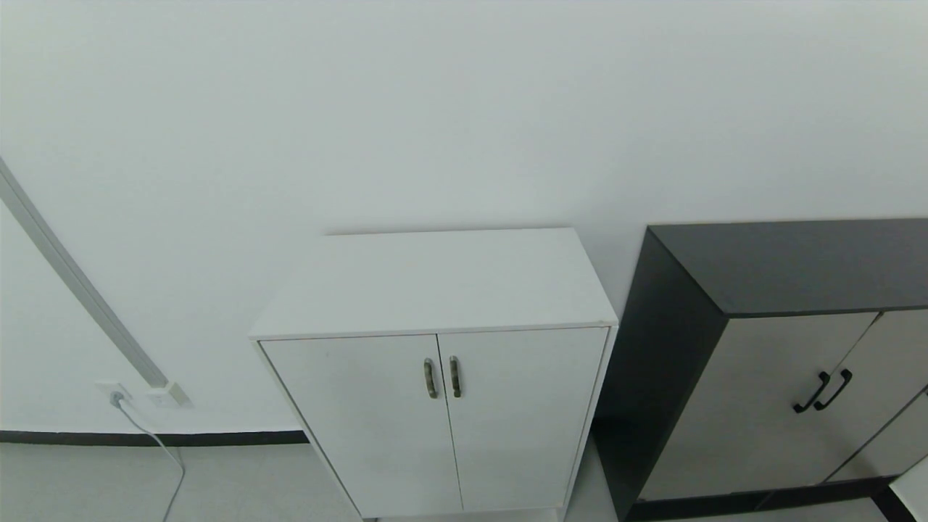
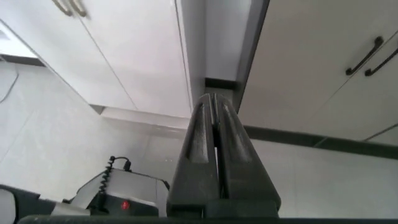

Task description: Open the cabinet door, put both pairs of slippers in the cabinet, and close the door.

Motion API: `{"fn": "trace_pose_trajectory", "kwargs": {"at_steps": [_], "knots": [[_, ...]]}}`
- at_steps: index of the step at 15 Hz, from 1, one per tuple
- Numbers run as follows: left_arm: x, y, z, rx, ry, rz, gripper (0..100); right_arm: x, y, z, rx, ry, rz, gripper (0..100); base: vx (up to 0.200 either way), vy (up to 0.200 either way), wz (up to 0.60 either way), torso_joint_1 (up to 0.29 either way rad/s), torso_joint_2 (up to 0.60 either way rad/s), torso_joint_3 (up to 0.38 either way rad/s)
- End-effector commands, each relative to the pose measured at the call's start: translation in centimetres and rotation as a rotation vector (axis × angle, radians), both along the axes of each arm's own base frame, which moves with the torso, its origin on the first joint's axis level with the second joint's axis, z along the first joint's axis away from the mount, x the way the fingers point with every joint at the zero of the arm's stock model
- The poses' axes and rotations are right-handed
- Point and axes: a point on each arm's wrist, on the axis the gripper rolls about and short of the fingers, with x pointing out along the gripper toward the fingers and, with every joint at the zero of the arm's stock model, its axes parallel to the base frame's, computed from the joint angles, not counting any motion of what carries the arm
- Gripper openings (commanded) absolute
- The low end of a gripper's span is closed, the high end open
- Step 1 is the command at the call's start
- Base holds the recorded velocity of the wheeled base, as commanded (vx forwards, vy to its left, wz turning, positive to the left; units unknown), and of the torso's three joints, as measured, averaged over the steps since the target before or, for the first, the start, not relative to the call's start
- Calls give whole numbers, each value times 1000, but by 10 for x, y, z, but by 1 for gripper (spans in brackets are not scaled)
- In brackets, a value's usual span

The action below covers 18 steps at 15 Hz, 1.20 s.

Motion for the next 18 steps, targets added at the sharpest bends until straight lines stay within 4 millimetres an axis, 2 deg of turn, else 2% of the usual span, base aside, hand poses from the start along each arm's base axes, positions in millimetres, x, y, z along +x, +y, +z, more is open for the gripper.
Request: {"fn": "trace_pose_trajectory", "kwargs": {"at_steps": [1, 8, 18], "knots": [[0, 0, 0, 0, 0, 1, 0, -2, -1, 0, 0, -28, -60, 0, 0, 0, 0, 0, 0, 0], [0, 0, 0, 0, 0, 1, 0, -17, 0, -1, 16, -212, -245, 0, 0, 0, 0, 0, 0, 0], [0, 0, 0, 4, 2, 3, 0, -25, -1, -3, 99, -318, -231, 0, 0, 0, 0, 0, 0, 0]]}}
